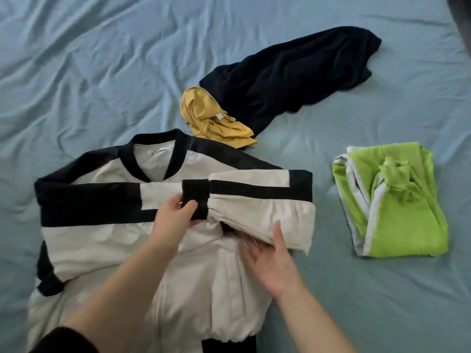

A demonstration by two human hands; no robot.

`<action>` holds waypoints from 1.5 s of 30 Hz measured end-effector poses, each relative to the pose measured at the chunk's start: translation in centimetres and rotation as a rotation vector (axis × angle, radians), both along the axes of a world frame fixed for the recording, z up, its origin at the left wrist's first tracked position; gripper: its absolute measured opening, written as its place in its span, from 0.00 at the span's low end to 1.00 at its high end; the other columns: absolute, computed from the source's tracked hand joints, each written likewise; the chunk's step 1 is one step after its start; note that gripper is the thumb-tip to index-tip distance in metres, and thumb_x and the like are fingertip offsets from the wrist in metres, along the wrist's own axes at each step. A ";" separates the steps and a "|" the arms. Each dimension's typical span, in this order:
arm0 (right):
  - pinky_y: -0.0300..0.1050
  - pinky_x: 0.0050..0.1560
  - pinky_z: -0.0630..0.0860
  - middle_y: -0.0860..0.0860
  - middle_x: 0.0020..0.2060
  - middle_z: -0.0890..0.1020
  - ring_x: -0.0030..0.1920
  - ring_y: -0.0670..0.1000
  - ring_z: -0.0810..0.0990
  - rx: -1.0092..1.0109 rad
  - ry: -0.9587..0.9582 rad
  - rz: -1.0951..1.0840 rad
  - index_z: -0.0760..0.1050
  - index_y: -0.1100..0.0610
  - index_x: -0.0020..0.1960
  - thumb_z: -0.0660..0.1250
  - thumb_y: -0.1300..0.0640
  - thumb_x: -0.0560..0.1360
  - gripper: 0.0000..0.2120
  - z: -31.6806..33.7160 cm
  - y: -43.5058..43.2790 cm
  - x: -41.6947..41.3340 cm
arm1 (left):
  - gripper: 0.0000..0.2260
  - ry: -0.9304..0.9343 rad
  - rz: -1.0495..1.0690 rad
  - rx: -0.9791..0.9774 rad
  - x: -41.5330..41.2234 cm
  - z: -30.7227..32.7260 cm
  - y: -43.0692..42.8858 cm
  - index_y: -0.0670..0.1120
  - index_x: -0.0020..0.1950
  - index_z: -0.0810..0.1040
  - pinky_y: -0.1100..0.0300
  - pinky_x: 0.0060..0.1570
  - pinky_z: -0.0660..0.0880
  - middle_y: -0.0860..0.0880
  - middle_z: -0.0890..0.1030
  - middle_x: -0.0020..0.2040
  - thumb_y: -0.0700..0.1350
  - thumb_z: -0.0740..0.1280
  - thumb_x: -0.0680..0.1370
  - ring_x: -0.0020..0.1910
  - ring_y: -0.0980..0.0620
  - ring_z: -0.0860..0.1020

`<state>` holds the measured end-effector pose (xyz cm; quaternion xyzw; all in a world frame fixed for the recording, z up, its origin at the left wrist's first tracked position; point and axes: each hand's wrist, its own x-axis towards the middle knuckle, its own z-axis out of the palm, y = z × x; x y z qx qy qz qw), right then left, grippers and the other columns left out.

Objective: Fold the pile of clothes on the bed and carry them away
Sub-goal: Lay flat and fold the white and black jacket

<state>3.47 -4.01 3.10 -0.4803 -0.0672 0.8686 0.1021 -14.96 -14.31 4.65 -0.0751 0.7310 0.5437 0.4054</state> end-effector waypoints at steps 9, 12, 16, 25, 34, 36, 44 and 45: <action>0.50 0.54 0.80 0.57 0.52 0.84 0.52 0.55 0.84 0.127 -0.175 0.243 0.80 0.58 0.55 0.76 0.57 0.67 0.18 -1.7 -4.9 -5.9 | 0.15 0.112 0.121 -0.349 -12.0 -3.2 -18.1 0.42 0.66 0.74 0.50 0.50 0.79 0.43 0.82 0.51 0.39 0.63 0.79 0.46 0.47 0.83; 0.52 0.51 0.80 0.53 0.48 0.86 0.48 0.53 0.85 0.140 -0.296 0.117 0.80 0.56 0.52 0.75 0.58 0.69 0.12 -2.3 -6.0 -6.2 | 0.12 0.090 0.198 -0.336 -12.8 -4.0 -19.9 0.43 0.64 0.74 0.51 0.51 0.78 0.44 0.81 0.52 0.37 0.63 0.80 0.46 0.47 0.81; 0.50 0.52 0.79 0.50 0.44 0.86 0.46 0.51 0.85 0.278 -0.514 0.036 0.81 0.57 0.48 0.77 0.55 0.68 0.11 -2.4 -7.9 -6.2 | 0.13 0.085 0.261 -0.354 -13.2 -4.6 -20.5 0.42 0.64 0.74 0.55 0.49 0.77 0.43 0.79 0.53 0.37 0.63 0.80 0.45 0.48 0.79; 0.40 0.35 0.73 0.51 0.44 0.83 0.38 0.48 0.79 -0.010 -0.233 -0.225 0.77 0.56 0.58 0.72 0.38 0.66 0.28 -1.9 -8.7 -8.1 | 0.14 0.017 0.296 -0.257 -13.1 -5.0 -20.4 0.42 0.66 0.72 0.57 0.50 0.76 0.46 0.77 0.55 0.37 0.62 0.81 0.51 0.48 0.78; 0.42 0.51 0.76 0.54 0.48 0.80 0.49 0.50 0.80 0.137 -0.393 -0.285 0.74 0.62 0.59 0.64 0.44 0.77 0.22 -1.1 -9.9 -5.3 | 0.14 0.146 0.261 -0.365 -11.5 -4.3 -20.4 0.41 0.67 0.72 0.52 0.57 0.74 0.40 0.77 0.62 0.38 0.62 0.81 0.58 0.42 0.77; 0.35 0.34 0.74 0.51 0.35 0.80 0.34 0.47 0.78 0.393 -0.623 -0.107 0.77 0.58 0.44 0.62 0.44 0.78 0.17 -0.3 -11.7 -5.4 | 0.18 0.373 0.164 -0.613 -11.1 -3.6 -19.8 0.43 0.68 0.69 0.48 0.62 0.68 0.40 0.74 0.65 0.38 0.62 0.78 0.64 0.39 0.72; 0.52 0.74 0.57 0.48 0.68 0.72 0.71 0.49 0.66 1.925 -0.657 0.861 0.71 0.51 0.67 0.55 0.53 0.81 0.16 -1.6 -10.6 -16.5 | 0.24 1.132 -0.742 -0.708 -6.8 -4.6 -10.4 0.59 0.78 0.53 0.46 0.71 0.31 0.47 0.50 0.80 0.57 0.52 0.81 0.78 0.47 0.45; 0.52 0.76 0.46 0.49 0.74 0.64 0.76 0.50 0.57 2.010 -0.657 1.049 0.63 0.51 0.73 0.52 0.51 0.82 0.21 -2.9 -10.4 -17.8 | 0.25 1.136 -0.817 -0.746 -6.6 -5.9 -10.0 0.60 0.78 0.49 0.45 0.71 0.30 0.48 0.46 0.80 0.59 0.47 0.81 0.78 0.47 0.41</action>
